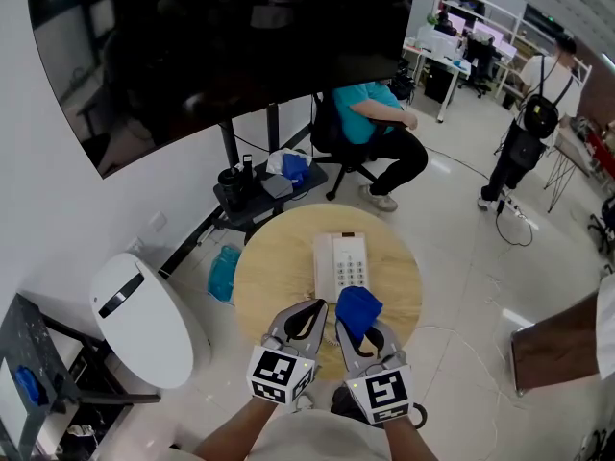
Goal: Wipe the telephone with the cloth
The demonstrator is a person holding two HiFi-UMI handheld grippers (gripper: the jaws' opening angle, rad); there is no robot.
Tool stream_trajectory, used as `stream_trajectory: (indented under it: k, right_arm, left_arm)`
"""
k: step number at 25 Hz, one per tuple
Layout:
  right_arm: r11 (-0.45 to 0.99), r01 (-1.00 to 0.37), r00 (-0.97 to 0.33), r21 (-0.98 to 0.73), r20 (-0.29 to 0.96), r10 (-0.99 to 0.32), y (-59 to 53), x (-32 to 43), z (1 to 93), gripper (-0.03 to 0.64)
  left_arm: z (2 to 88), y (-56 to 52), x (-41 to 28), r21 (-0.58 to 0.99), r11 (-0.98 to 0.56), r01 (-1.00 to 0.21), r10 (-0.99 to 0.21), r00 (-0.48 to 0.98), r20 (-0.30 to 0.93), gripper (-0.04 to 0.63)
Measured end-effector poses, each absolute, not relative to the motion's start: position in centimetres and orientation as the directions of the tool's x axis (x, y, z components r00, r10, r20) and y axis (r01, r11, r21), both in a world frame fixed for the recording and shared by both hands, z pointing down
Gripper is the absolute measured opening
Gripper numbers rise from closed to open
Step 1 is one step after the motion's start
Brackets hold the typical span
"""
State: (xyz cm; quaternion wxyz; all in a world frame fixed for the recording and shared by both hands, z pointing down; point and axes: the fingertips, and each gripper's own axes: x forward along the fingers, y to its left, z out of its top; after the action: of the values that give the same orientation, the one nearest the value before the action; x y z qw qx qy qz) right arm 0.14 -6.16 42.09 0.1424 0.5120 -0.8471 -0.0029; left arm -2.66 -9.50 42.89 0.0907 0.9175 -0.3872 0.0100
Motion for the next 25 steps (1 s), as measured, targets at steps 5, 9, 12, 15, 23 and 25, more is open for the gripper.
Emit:
stream_trajectory:
  k: [5, 9, 12, 15, 23, 25]
  right_arm:
    - [0.474, -0.868, -0.433, 0.148, 0.240, -0.869, -6.6, 0.5, 42.2, 0.061]
    - [0.481, -0.864, -0.441, 0.146, 0.239, -0.865, -7.6, 0.8, 42.6, 0.060]
    - [0.488, -0.862, -0.447, 0.138, 0.247, -0.860, -8.2, 1.2, 43.0, 0.060]
    - [0.489, -0.862, -0.448, 0.132, 0.251, -0.858, -8.9, 1.8, 43.2, 0.060]
    - [0.496, -0.860, -0.450, 0.121, 0.283, -0.847, -11.1, 3.3, 44.4, 0.060]
    - [0.500, -0.858, -0.452, 0.118, 0.290, -0.844, -11.6, 3.5, 44.6, 0.061]
  left_arm:
    - [43.2, -9.9, -2.5, 0.158, -0.681, -0.715, -0.710, 0.698, 0.094, -0.008]
    - [43.7, -10.9, -2.2, 0.155, -0.677, -0.719, -0.714, 0.693, 0.099, -0.008]
    - [44.7, -11.9, -1.7, 0.168, -0.676, -0.717, -0.708, 0.696, 0.121, -0.008]
    - [46.4, -13.2, -1.3, 0.208, -0.673, -0.710, -0.694, 0.703, 0.155, -0.007]
    - [50.3, -17.5, -1.3, 0.301, -0.640, -0.707, -0.676, 0.704, 0.219, 0.002]
    - [51.4, -18.3, -1.3, 0.316, -0.632, -0.708, -0.669, 0.704, 0.239, 0.027]
